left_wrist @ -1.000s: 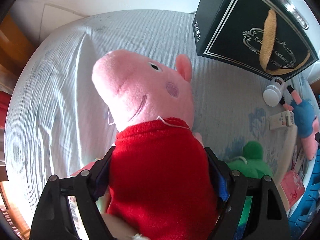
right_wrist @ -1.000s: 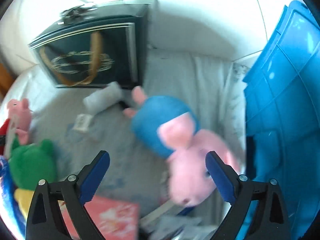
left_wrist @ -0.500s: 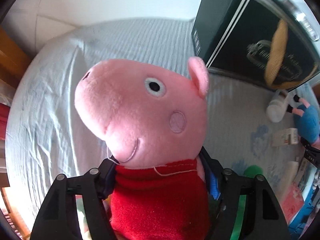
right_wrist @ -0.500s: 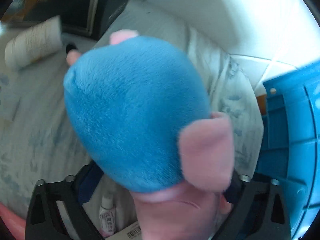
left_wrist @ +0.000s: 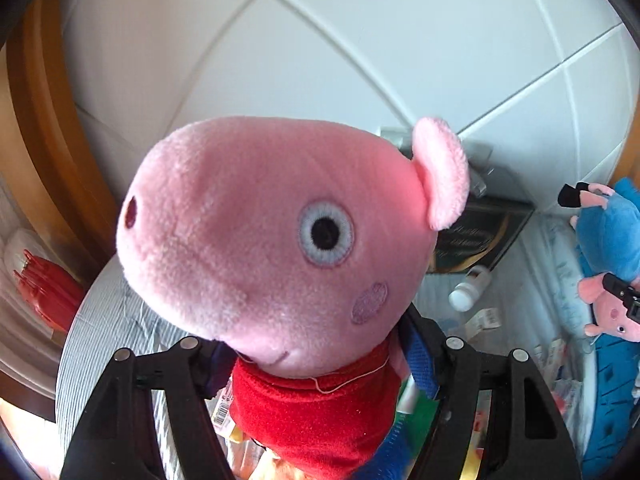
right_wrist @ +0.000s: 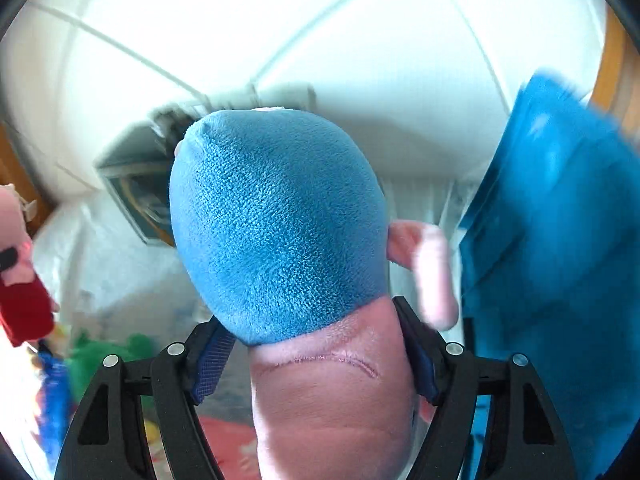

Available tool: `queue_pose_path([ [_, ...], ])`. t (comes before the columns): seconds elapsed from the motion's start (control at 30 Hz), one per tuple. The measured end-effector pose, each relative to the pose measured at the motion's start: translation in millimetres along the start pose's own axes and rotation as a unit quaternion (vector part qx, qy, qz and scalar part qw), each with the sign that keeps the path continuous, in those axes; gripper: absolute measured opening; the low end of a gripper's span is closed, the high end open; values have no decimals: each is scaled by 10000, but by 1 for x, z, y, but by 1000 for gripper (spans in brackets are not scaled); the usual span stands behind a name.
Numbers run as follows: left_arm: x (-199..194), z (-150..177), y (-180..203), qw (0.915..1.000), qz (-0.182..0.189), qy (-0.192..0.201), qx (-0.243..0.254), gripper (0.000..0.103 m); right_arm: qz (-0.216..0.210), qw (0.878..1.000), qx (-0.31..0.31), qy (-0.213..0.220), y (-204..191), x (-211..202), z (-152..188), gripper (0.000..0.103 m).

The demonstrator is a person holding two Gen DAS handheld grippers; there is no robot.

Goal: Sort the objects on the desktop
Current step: 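Grasp the Peppa plush in red dress with the left tool while the right tool grasps the George plush, then carry both plush pigs into the blue crate and release them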

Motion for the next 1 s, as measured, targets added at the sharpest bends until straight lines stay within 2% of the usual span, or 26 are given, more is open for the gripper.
queue_pose_path([
  [0.13,-44,-11,29,9990,213,332,190,70,100,9987,101,493,7,-65,-13,75],
  [0.27,-79,-18,74,9963,471,574,441,70,137,9957,329,854,27,-130,-17,75],
  [0.47,-124,-15,159,9878,935,818,937,70,65,9881,786,1323,85,-218,-13,75],
  [0.6,-144,-12,223,9789,1325,893,1272,70,128,9817,1079,1567,124,-270,-8,75],
  [0.8,-164,-11,327,9622,1889,977,1704,70,604,9737,1354,1733,203,-316,13,75],
  [1.0,-162,-11,430,9474,2354,926,1963,70,950,9690,1644,1579,286,-320,29,75],
])
Point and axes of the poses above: each gripper's, at about its wrist camera, not at the fingertips, and x roughly the way its jaws point, y to its right, z to its underside, the point moved 5 cm from there along x, roughly the way its jaws point, and after that the axes turned 14 degrees about z, right-handed, at the moved point
